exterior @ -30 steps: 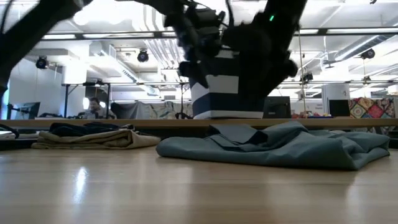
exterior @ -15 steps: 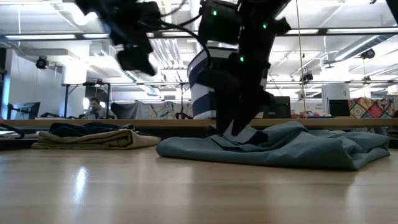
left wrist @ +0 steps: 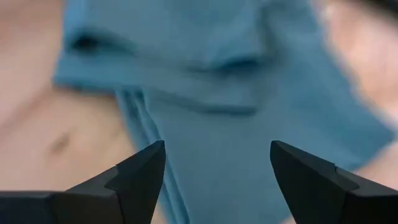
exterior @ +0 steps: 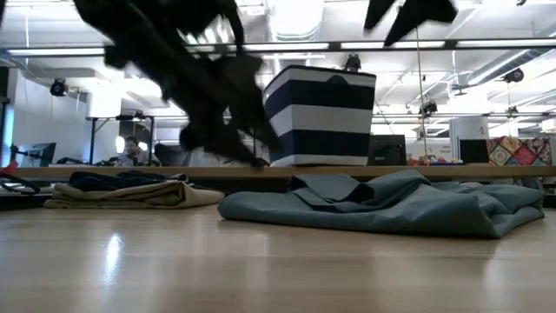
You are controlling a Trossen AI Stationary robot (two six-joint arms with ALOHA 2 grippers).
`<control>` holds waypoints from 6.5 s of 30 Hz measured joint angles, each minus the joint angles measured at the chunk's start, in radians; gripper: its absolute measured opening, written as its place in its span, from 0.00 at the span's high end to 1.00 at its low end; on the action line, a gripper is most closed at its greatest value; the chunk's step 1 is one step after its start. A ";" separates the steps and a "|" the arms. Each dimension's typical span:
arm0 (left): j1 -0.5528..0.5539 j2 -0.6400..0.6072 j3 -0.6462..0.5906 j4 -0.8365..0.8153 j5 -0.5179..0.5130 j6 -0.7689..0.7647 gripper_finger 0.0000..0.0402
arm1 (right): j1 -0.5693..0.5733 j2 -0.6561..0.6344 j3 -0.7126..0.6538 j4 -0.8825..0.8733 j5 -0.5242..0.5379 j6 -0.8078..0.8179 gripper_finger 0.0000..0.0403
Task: Fold Laundry from Bin
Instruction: Fold the gray pants
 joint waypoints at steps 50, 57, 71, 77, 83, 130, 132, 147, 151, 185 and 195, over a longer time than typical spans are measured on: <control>-1.097 -0.137 0.042 -0.789 -0.015 -0.983 0.39 | 0.225 0.994 0.636 0.784 -0.167 -0.694 0.46; -1.097 -0.068 0.041 -0.753 0.066 -0.987 0.39 | 0.190 1.196 0.868 0.808 -0.274 -0.826 0.46; -1.091 -0.047 0.033 -0.724 0.127 -0.986 0.39 | 0.168 1.222 0.819 0.827 -0.325 -0.943 0.46; -1.089 -0.048 0.019 -0.712 0.133 -1.002 0.39 | 0.159 1.248 0.822 0.845 -0.264 -0.756 0.59; -1.088 -0.051 -0.002 -0.706 0.180 -1.013 0.39 | 0.153 1.211 0.827 0.806 -0.239 -0.580 0.93; -1.059 -0.071 0.127 -0.880 0.044 -0.937 0.39 | -0.039 0.809 0.523 0.196 -0.304 -0.295 0.42; -1.059 -0.071 0.127 -0.880 0.044 -0.937 0.39 | -0.051 0.805 0.518 0.219 -0.349 -0.365 0.42; -1.059 -0.042 0.127 -0.878 0.029 -0.958 0.39 | -0.032 0.849 0.459 0.220 -0.422 -0.569 0.66; -1.055 -0.025 0.127 -0.877 0.029 -0.967 0.39 | 0.024 0.840 0.503 0.225 -0.423 -0.623 0.91; -0.999 -0.010 0.127 -0.855 0.030 -0.989 0.39 | -0.119 0.700 0.314 -0.063 -0.206 -0.341 0.97; -1.028 -0.007 0.127 -0.779 0.054 -0.991 0.39 | -0.077 0.611 0.358 -0.075 -0.166 -0.328 0.68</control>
